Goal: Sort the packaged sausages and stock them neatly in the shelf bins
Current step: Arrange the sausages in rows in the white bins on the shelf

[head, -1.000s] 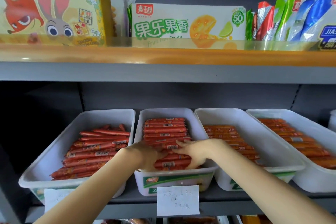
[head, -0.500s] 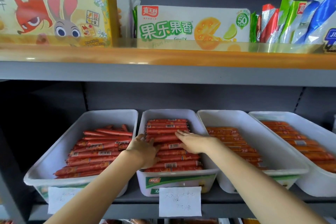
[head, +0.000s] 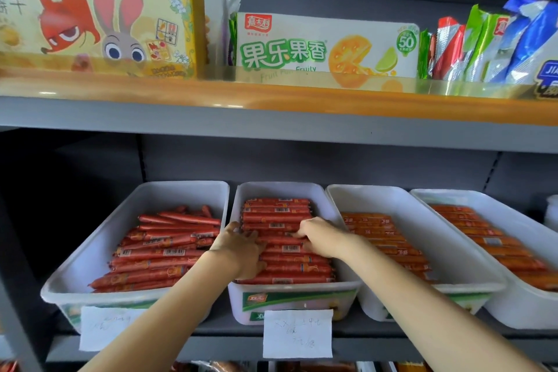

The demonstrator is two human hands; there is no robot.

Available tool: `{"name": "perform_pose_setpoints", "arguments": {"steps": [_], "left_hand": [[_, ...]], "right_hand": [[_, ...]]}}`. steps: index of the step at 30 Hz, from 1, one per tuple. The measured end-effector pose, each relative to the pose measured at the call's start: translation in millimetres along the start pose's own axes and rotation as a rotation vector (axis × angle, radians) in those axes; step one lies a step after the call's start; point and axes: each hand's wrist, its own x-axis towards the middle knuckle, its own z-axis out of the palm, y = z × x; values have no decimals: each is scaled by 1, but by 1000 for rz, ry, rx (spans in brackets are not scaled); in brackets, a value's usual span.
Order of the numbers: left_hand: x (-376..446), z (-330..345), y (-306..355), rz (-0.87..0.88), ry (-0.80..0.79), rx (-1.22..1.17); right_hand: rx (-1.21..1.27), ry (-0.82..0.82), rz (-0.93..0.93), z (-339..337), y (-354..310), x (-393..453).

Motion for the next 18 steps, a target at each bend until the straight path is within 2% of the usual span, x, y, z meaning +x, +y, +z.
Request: {"name": "perform_pose_setpoints", "arguments": {"steps": [4,8,14,18], "left_hand": [[2,0,0,7,21,5],[-1,-2,0,13,-7,-24],[5,1,2,-34,-24,36],[6,5,0,-30,7,3]], "right_hand": [[-172,12,1,6,6,3],[-109,-110,33,8,3,11],[-218,-162,50,16,-2,19],[-101,-153,-1,-7,-3,5]]}}
